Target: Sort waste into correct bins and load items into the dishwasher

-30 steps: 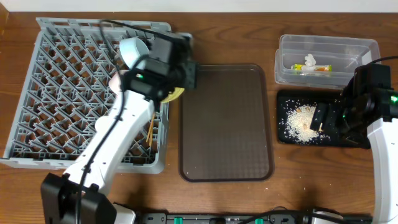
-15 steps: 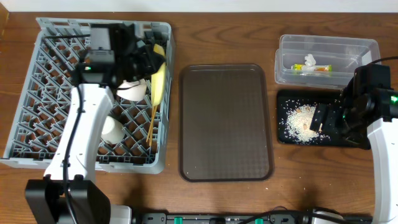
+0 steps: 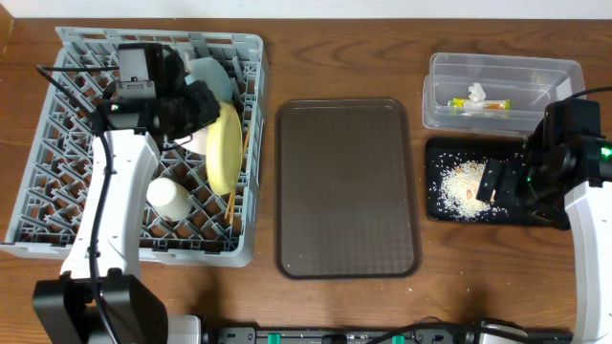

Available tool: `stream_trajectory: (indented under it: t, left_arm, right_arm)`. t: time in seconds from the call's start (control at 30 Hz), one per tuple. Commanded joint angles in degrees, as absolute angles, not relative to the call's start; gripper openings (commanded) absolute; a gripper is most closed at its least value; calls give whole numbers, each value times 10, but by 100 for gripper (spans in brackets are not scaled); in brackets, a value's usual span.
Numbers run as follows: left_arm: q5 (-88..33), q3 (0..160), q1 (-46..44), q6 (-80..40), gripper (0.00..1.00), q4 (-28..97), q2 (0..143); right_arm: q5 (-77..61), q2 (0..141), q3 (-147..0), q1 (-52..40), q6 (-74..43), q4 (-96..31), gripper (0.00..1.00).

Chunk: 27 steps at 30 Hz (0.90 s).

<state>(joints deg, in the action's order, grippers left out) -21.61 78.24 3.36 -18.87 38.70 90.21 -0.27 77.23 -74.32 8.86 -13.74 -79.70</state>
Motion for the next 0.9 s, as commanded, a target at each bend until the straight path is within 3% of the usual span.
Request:
stream_trajectory:
  t: [0.0,0.13,0.37,0.53,0.87]
  left_arm:
    - [-91,778,41,-161,8,412,891]
    - [-34,778,41,-161,7,431,891]
    - [-39,778,41,-161,8,435,891]
    - [-41,779,41,-161,27,434,888]
    - [-42,779,39,-148,33,432,842]
  right_arm:
    - [-5,768,-752,90,-132,-797,99]
    - [-5,768,-752,90,-132,-797,99]
    - [-5,768,-752,90,-132,-795,99]
    - [-5,768,-752,90,-132,-796,99]
    - [-5,768,-752,90,-132,-793,99]
